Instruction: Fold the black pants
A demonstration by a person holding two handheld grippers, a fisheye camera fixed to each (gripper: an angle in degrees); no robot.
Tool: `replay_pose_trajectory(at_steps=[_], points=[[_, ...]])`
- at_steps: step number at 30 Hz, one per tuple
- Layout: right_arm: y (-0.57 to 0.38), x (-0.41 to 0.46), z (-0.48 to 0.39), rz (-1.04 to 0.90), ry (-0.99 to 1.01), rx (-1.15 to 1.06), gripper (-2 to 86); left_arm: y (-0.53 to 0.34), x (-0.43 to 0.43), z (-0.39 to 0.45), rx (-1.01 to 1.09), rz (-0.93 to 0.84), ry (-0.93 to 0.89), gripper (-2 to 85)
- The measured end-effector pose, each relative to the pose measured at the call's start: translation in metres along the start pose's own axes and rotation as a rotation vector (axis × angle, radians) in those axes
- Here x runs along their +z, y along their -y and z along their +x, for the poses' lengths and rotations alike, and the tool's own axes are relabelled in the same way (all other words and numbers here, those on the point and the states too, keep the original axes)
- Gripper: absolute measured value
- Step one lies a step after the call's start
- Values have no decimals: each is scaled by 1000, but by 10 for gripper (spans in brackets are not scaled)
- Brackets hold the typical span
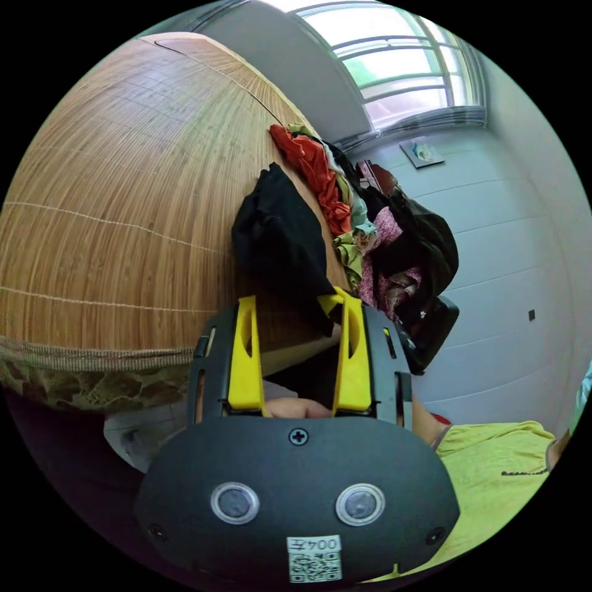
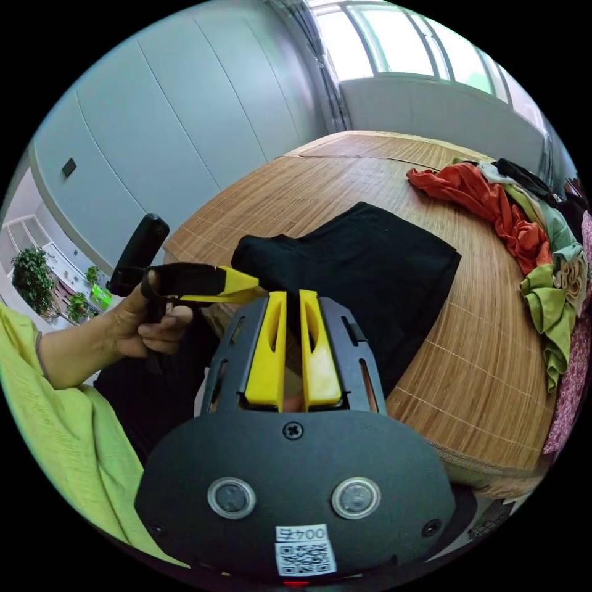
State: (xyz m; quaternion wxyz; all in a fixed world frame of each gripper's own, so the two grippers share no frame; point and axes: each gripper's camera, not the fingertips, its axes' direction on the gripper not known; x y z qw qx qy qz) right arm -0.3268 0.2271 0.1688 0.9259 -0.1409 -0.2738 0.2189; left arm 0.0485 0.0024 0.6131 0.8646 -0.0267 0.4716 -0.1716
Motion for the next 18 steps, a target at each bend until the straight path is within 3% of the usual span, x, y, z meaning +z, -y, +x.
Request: replay_pose_trajectory(at_steps=[4,6,10,18], points=[[-11,20,0,-22,-25,-48,54,24,16,-31,-100,37,-7,178],[-18,21,4,-9,-27,-51,61,39,20,-38,-95,24,138,117],[-38,7,31,52,9,11,52,72,24,-38,33,-30,321,78],[-67,2,79,89,39,113,13,231,33,-82,338,-409,493,72]])
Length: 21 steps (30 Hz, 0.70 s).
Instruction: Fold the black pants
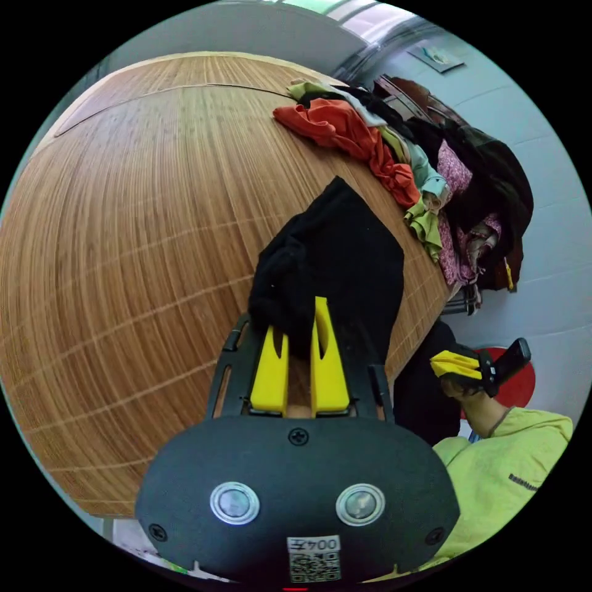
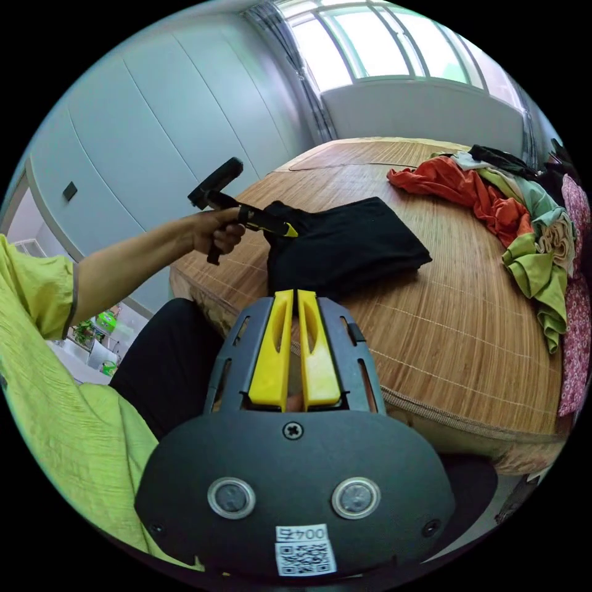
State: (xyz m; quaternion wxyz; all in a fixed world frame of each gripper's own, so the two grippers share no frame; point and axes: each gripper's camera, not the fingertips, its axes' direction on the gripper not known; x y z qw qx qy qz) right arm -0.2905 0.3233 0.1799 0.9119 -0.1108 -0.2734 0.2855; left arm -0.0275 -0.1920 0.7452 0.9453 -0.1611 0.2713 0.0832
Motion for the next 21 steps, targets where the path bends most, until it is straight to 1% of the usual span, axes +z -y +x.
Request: replay_pose_trajectory(at_steps=[4,7,10,12,13,15,16,18,21], points=[[6,17,23,6,8,55,-2,52,-13,-58,-31,-6,19,60],[18,36,37,4,4,82,-6,87,-23,-110,-77,24,31,42],[34,58,46,-4,-4,83,-7,110,-35,-164,-149,85,51,32],[44,71,51,-6,3,91,-7,115,-49,-212,-241,164,49,30],[51,80,54,-7,9,95,-7,114,-53,-224,-271,190,48,30],[61,93,58,-6,17,97,-7,100,-72,-275,-409,316,51,33],[68,101,59,-4,22,95,-7,94,-77,-288,-449,348,52,35],[77,112,59,2,29,93,-7,61,-91,-337,-622,471,46,44],[88,126,59,12,46,99,-7,11,-97,-382,-781,594,2,58]])
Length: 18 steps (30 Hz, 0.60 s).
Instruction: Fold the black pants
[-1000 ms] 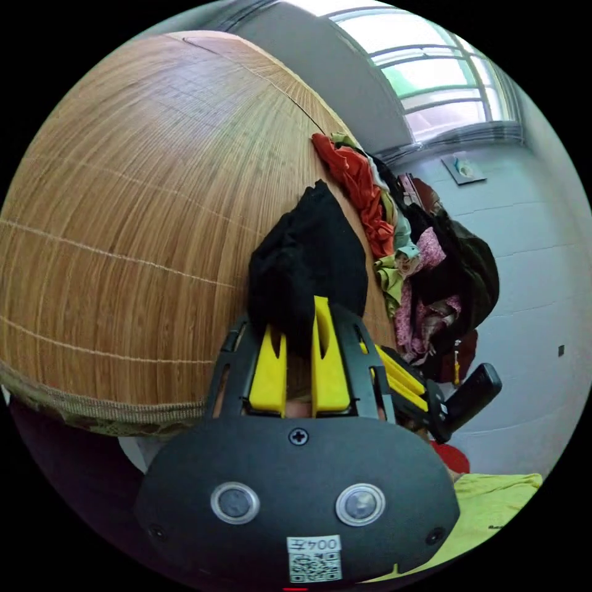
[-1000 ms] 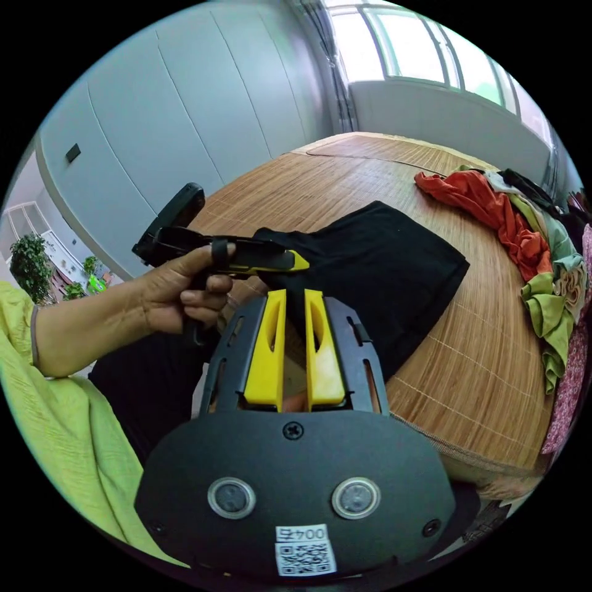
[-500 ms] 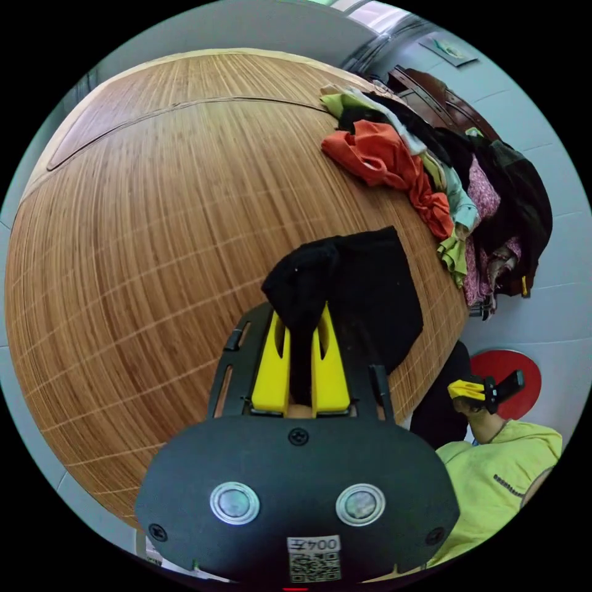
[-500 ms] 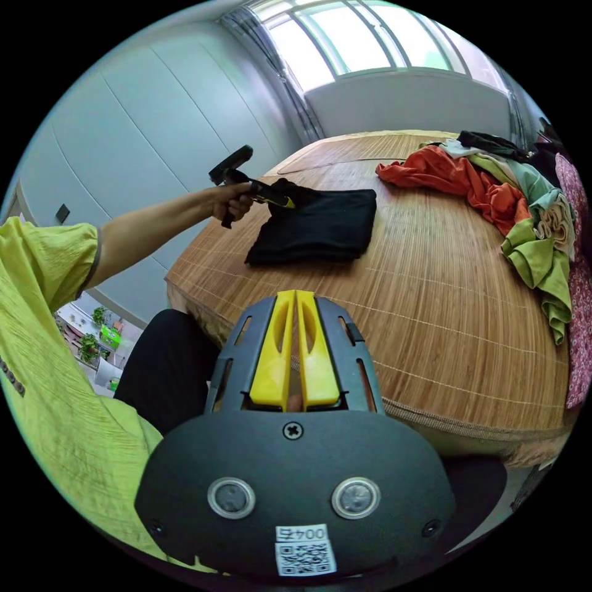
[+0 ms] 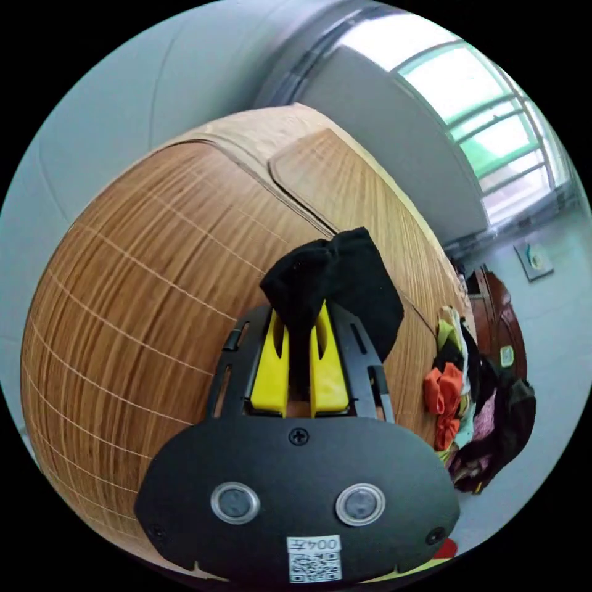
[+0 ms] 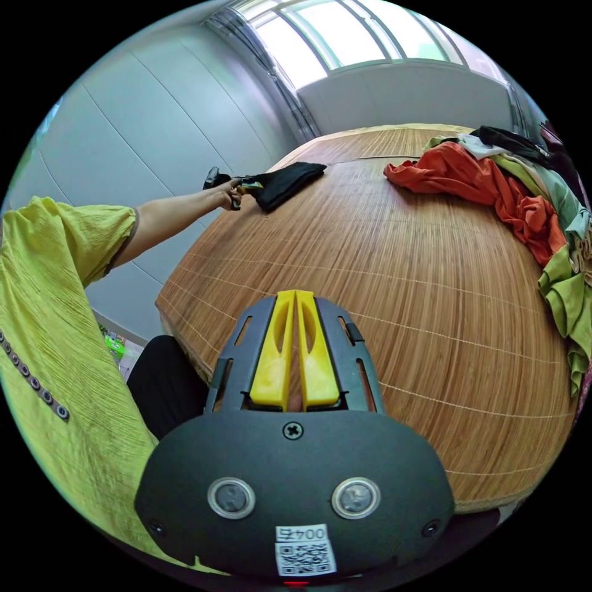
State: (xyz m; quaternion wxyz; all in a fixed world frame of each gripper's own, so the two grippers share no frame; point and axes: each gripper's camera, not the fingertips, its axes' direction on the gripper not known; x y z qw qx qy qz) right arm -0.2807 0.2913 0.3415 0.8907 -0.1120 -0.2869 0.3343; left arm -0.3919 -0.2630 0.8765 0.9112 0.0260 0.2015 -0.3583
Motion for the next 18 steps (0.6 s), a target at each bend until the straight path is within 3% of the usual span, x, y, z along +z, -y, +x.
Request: replay_pose_trajectory(at_steps=[7,13,16,18], points=[[16,18,-23,-16,21,-26,-3,-28,-31,-80,-160,95,-148,80],[18,1,-47,34,-15,-42,41,-57,-76,-130,-307,148,-453,122],[15,-5,-50,53,8,-18,47,-85,-115,-115,-212,275,-313,87],[14,-5,-51,49,26,0,44,-98,-130,-63,75,357,-114,49]])
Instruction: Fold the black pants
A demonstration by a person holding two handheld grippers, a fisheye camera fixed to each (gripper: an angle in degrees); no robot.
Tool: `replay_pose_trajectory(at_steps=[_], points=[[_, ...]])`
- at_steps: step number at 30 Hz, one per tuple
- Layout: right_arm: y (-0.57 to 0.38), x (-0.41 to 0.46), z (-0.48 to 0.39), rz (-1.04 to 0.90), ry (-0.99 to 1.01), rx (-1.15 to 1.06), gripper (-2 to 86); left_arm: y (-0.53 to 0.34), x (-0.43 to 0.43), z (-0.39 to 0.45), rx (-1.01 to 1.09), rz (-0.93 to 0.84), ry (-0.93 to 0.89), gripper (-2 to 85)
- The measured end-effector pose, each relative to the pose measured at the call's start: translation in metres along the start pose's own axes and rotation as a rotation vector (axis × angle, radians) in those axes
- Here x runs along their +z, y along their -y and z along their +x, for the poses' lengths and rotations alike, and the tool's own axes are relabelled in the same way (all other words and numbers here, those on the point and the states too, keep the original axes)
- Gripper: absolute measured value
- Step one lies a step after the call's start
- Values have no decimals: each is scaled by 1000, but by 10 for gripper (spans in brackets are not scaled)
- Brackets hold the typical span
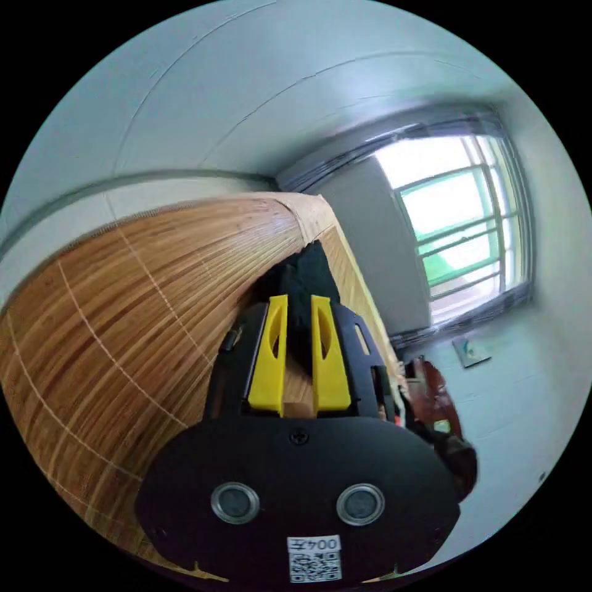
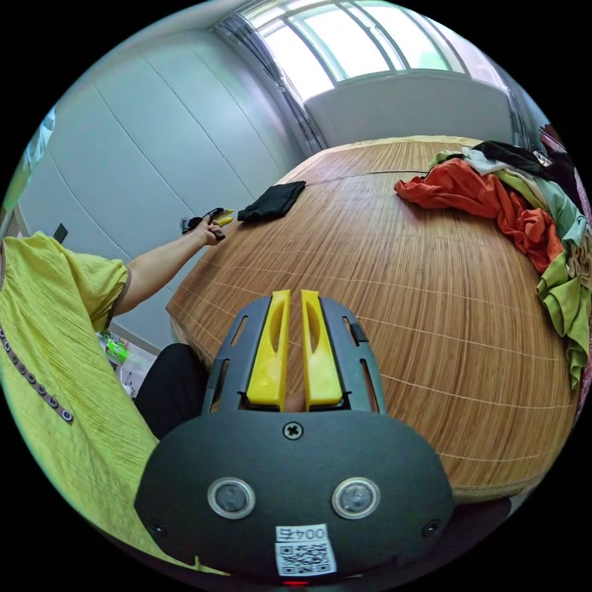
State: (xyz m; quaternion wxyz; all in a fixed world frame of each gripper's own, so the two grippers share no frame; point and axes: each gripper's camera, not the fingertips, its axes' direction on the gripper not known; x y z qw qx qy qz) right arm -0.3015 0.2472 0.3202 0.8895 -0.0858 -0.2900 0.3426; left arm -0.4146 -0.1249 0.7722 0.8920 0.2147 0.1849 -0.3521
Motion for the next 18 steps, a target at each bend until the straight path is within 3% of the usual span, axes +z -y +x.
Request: replay_pose_trajectory(at_steps=[3,6,8,13,15,18], points=[[0,-4,-9,14,1,-1,40,-3,28,63,313,-91,116,30],[4,-9,-21,24,-41,-27,51,-3,71,87,418,-285,409,34],[8,-14,-24,38,-67,-35,69,-5,82,91,445,-358,472,42],[40,-37,-7,107,-203,-57,79,-19,38,130,510,-314,289,31],[58,-35,12,98,-276,-37,82,-54,0,153,573,-315,169,25],[96,-22,47,80,-373,-6,93,-115,-51,171,618,-323,134,17]])
